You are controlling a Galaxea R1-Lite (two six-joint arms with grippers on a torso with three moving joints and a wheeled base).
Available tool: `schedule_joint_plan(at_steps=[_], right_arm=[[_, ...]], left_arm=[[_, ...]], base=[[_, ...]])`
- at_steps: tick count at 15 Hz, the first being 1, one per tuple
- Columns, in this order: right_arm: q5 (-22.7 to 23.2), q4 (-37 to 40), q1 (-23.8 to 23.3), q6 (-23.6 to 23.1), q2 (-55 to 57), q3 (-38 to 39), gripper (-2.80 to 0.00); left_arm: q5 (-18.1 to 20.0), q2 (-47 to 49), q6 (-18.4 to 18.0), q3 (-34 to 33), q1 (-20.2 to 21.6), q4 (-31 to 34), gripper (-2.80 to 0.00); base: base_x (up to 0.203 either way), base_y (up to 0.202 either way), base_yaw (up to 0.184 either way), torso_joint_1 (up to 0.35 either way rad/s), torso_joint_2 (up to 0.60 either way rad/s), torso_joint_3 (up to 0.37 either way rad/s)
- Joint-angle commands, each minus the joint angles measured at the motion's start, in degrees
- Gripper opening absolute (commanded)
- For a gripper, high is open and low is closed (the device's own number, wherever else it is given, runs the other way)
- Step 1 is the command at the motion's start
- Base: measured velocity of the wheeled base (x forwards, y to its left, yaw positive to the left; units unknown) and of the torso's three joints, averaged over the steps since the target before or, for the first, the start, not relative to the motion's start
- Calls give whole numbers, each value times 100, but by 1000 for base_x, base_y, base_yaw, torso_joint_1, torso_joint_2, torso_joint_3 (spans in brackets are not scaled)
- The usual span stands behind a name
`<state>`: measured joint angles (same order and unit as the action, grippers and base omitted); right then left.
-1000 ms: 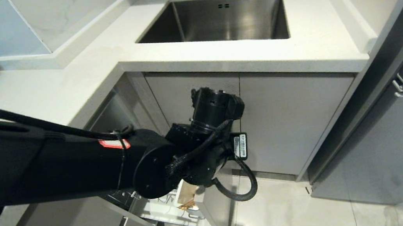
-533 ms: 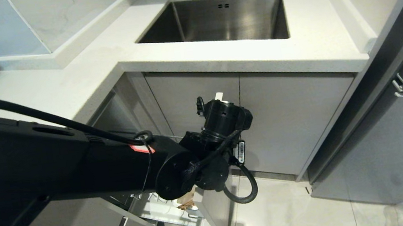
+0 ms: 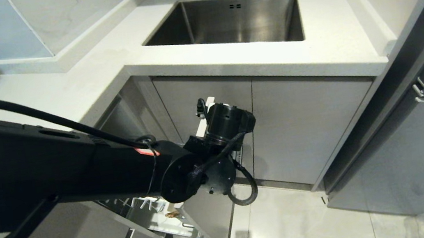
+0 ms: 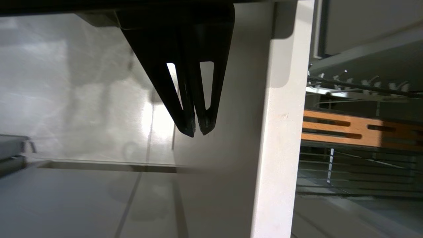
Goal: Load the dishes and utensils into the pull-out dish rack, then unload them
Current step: Close the cupboard
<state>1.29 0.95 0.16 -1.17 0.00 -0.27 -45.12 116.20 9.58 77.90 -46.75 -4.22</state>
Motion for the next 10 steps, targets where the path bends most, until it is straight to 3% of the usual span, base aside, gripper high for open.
schedule_joint_plan(at_steps=[1, 10], right_arm=[[-4, 2, 2, -6, 0, 0, -280], [3, 2, 2, 3, 0, 0, -280]], left_arm=[[-79, -11, -63, 31, 165, -30, -280], [-688, -131, -1296, 6, 1324, -440, -280]], base=[[0, 0, 0, 0, 0, 0], [0, 0, 0, 0, 0, 0]])
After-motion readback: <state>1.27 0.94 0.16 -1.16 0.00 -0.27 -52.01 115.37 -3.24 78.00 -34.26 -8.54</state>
